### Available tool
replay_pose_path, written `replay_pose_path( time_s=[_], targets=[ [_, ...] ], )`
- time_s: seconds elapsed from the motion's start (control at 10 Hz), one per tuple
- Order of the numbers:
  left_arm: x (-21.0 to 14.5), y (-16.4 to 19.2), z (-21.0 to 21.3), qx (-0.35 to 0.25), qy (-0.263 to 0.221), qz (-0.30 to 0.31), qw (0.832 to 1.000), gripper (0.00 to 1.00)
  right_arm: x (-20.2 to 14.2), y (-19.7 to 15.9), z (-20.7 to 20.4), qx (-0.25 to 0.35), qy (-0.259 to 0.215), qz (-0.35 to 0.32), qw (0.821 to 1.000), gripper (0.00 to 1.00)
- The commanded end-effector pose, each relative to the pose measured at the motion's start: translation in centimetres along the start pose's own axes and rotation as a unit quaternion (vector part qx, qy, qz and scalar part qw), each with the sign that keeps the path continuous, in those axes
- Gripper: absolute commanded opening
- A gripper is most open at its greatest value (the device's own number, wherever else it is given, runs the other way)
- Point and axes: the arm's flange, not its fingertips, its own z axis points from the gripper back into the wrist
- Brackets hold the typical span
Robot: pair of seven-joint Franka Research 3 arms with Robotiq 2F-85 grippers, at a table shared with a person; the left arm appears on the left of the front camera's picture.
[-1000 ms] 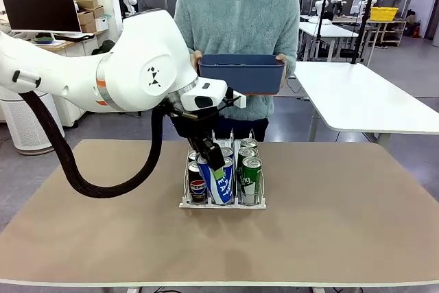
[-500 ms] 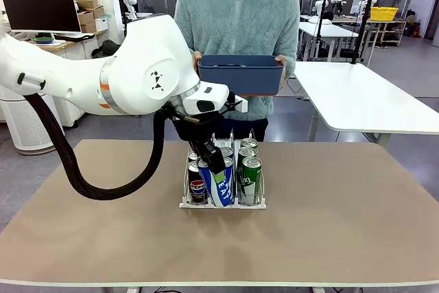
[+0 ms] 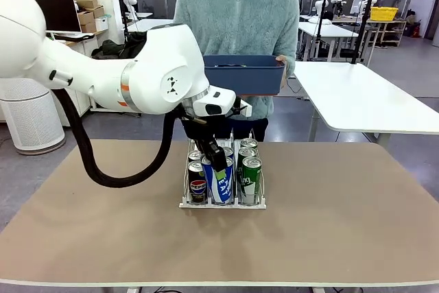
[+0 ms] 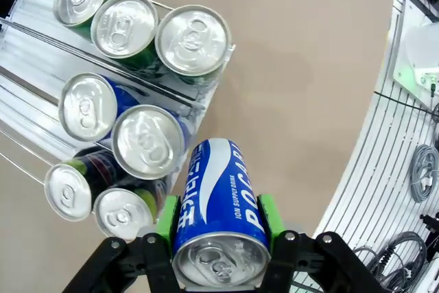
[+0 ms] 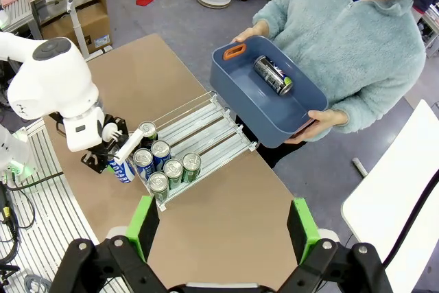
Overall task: Fill the beverage cans into the dispenser.
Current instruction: Place the picked Ionic drink in the line of the Automatic Can Dispenser with the same cans.
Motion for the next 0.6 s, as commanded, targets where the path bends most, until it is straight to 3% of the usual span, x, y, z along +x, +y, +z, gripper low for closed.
replay_pose_path(
  time_s=[0.0, 0.5],
  targets=[
    [1.0, 1.3, -0.1, 0.013, -0.002, -0.004, 1.0, 0.57, -0.1, 0.0, 0.0, -0.001, -0.001, 0.0, 1.0, 1.0],
    [2.5, 4.1, -1.4, 0.025, -0.007, -0.014, 1.0, 0.57, -0.1, 0.0, 0.0, -0.001, -0.001, 0.0, 1.0, 1.0]
  ],
)
